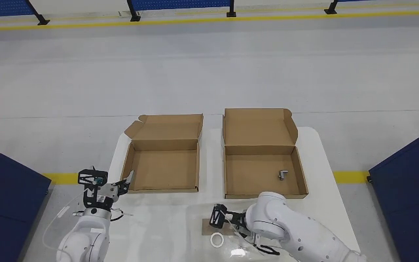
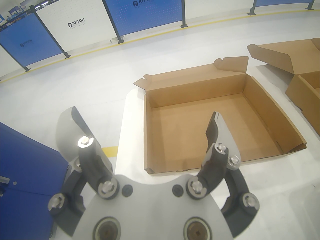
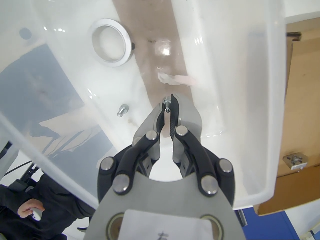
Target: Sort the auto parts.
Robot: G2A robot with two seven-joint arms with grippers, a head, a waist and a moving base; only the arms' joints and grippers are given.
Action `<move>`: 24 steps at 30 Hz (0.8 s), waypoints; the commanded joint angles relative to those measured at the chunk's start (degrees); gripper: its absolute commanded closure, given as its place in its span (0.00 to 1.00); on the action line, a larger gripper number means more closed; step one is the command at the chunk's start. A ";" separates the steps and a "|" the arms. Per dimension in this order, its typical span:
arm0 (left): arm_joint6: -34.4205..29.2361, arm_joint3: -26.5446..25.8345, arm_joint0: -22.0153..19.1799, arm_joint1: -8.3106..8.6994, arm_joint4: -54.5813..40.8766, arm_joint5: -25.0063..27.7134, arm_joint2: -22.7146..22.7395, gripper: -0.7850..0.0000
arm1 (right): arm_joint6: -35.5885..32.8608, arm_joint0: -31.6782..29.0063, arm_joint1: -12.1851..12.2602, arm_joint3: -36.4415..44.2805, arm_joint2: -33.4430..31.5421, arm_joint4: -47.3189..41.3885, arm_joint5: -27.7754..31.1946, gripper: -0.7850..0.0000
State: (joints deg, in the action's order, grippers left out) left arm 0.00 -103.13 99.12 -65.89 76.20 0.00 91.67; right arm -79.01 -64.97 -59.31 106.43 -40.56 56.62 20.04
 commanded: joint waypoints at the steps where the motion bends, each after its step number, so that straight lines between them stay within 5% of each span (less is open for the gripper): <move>1: 0.00 0.00 0.00 0.00 0.00 0.00 0.00 0.00 | -0.85 -0.80 0.42 1.16 -1.12 -2.22 0.90 1.00; 14: 0.00 0.00 0.00 0.00 0.00 0.00 0.00 0.00 | 1.44 -1.28 0.57 1.31 -1.75 -2.68 1.43 1.00; 24: 0.00 0.00 0.00 0.00 0.00 0.00 0.00 0.00 | 2.74 -6.88 4.48 7.63 -14.88 -17.78 7.97 1.00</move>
State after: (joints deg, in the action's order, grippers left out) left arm 0.00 -103.13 99.12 -65.89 76.20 0.00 91.67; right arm -76.74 -71.21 -55.25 113.62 -54.24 40.33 27.65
